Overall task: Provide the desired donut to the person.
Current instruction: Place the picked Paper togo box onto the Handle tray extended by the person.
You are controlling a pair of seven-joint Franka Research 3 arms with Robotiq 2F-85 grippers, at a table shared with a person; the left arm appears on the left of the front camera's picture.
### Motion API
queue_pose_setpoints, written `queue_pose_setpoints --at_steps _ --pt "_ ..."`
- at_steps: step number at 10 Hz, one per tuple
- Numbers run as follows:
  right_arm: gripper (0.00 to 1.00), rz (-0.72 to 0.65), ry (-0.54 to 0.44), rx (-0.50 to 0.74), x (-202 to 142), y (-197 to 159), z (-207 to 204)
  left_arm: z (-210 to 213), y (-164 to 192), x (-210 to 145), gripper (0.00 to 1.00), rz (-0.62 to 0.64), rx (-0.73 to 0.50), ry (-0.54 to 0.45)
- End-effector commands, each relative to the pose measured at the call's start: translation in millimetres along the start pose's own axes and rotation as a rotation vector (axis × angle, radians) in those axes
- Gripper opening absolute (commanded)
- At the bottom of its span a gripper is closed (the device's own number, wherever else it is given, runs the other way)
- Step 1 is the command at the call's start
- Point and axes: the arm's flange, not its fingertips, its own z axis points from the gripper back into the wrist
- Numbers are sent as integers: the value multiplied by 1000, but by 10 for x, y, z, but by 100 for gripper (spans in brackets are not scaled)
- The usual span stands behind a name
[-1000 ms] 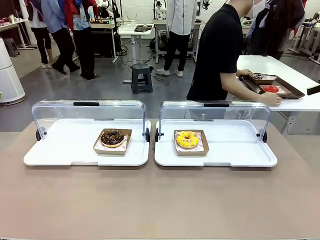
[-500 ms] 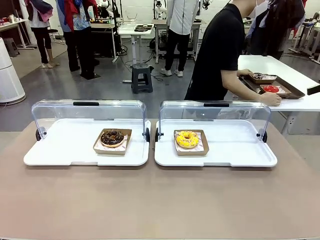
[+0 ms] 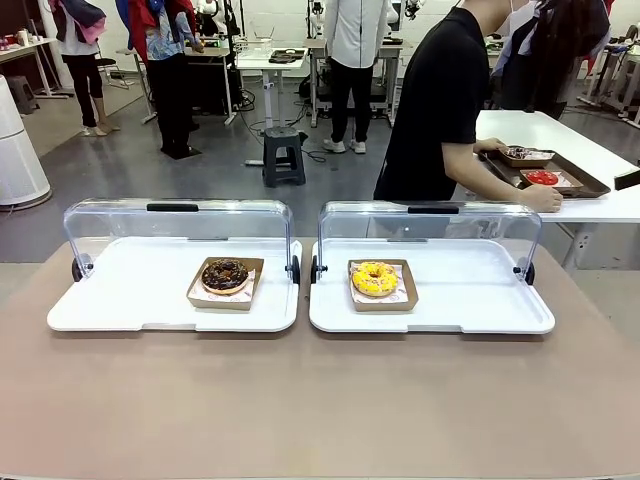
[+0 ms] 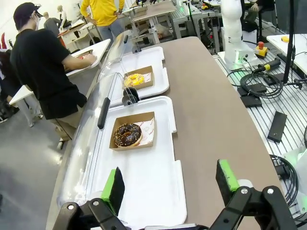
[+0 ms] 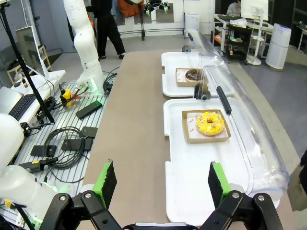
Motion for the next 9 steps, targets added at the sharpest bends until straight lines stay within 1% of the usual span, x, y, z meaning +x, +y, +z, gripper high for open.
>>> queue_pose_setpoints --at_steps 1,9 --pt "100 1 -1 -1 0 1 -6 -2 -6 2 100 0 -2 2" --pt "100 1 -1 -1 0 1 -6 -2 -6 2 100 0 -2 2"
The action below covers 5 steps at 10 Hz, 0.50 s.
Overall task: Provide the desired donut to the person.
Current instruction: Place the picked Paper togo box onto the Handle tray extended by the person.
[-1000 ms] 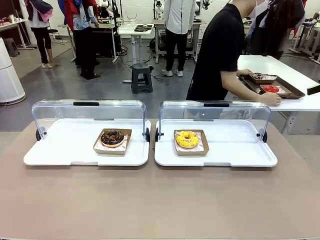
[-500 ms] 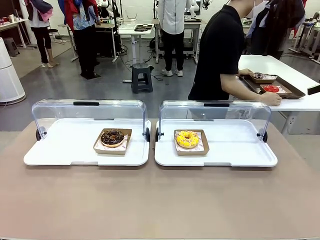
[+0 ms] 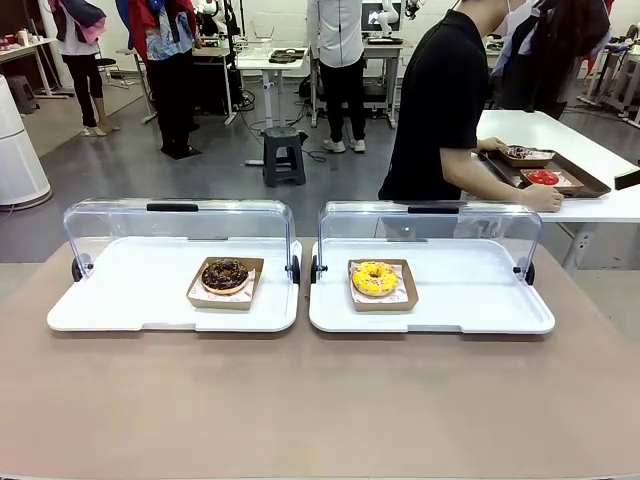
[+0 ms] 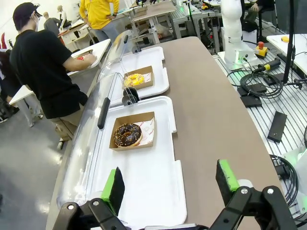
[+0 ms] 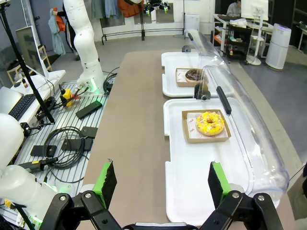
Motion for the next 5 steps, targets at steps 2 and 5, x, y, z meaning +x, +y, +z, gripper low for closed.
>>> queue_pose_setpoints --at_steps 2,5 --pt "100 1 -1 -1 0 1 -6 -1 -6 2 100 0 -2 2" --pt "100 1 -1 -1 0 1 -6 -1 -6 2 100 0 -2 2"
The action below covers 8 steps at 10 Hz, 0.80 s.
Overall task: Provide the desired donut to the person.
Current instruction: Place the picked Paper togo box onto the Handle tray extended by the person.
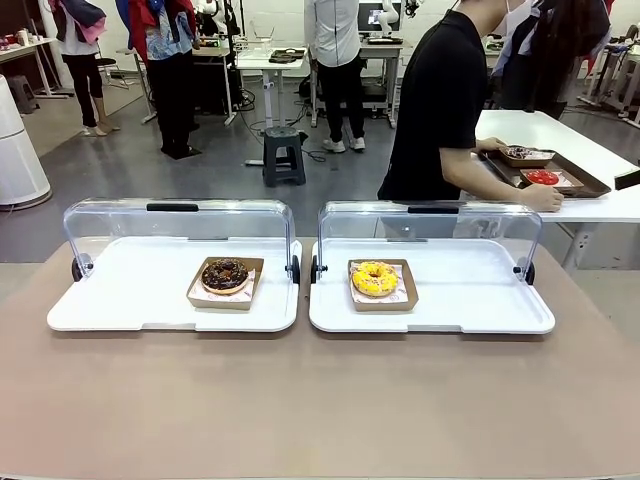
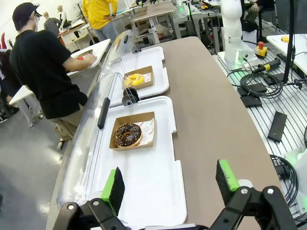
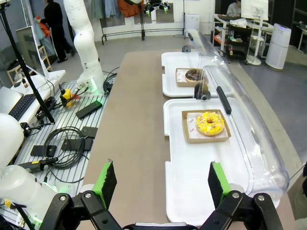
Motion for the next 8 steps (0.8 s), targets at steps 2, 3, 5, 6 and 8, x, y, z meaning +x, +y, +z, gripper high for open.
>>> queue_pose_setpoints --at_steps 2,3,5,6,8 --pt "100 1 -1 -1 0 1 -6 -1 -6 2 100 0 -2 2" --pt "100 1 -1 -1 0 1 -6 -1 -6 2 100 0 -2 2" --pt "100 1 -1 -1 0 1 -6 -1 -6 2 100 0 -2 2" --pt "100 1 -1 -1 0 1 -6 -1 -6 2 100 0 -2 2" --pt "100 1 -1 -1 0 1 -6 -1 -6 2 100 0 -2 2"
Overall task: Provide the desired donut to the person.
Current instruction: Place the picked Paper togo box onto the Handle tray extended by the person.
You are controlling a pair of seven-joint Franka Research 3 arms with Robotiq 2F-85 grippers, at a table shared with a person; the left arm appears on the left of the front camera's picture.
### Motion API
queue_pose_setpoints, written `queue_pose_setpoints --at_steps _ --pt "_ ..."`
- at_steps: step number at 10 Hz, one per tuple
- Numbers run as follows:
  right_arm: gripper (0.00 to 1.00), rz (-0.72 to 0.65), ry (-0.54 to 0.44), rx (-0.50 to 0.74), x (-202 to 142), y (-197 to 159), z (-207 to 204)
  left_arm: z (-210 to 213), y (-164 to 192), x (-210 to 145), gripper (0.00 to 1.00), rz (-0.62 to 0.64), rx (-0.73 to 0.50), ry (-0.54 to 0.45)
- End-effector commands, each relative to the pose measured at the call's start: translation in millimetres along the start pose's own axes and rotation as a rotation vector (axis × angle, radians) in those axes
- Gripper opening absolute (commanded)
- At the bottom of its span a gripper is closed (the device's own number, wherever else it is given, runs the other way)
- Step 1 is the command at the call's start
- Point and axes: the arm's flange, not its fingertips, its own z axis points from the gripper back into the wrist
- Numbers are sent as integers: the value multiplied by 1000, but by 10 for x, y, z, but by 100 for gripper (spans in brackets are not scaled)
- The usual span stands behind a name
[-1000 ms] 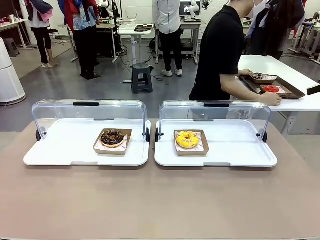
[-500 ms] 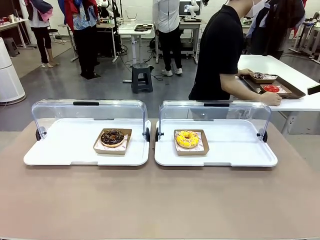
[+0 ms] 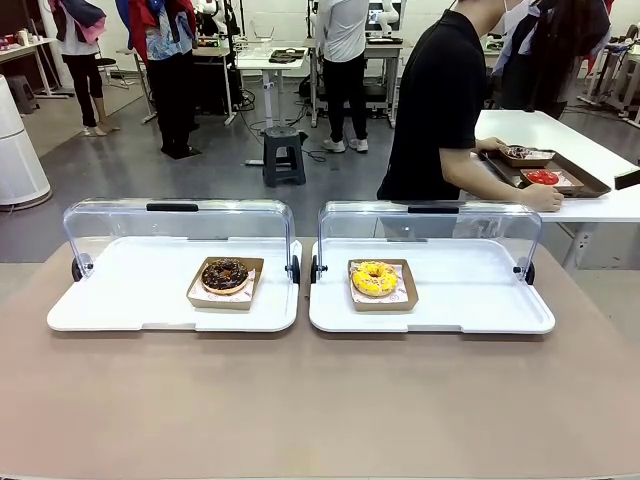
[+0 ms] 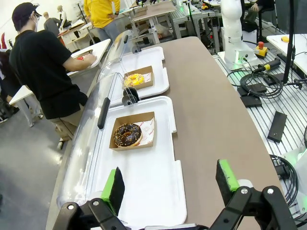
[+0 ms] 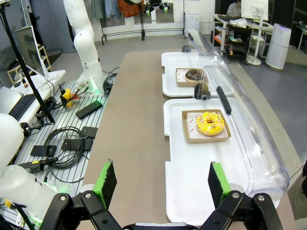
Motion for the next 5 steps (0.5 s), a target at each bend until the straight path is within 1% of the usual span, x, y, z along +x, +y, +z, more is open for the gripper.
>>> queue_pose_setpoints --at_steps 1,5 --pt "100 1 -1 -1 0 1 -6 -1 -6 2 100 0 -2 2" --pt "100 1 -1 -1 0 1 -6 -1 -6 2 100 0 -2 2"
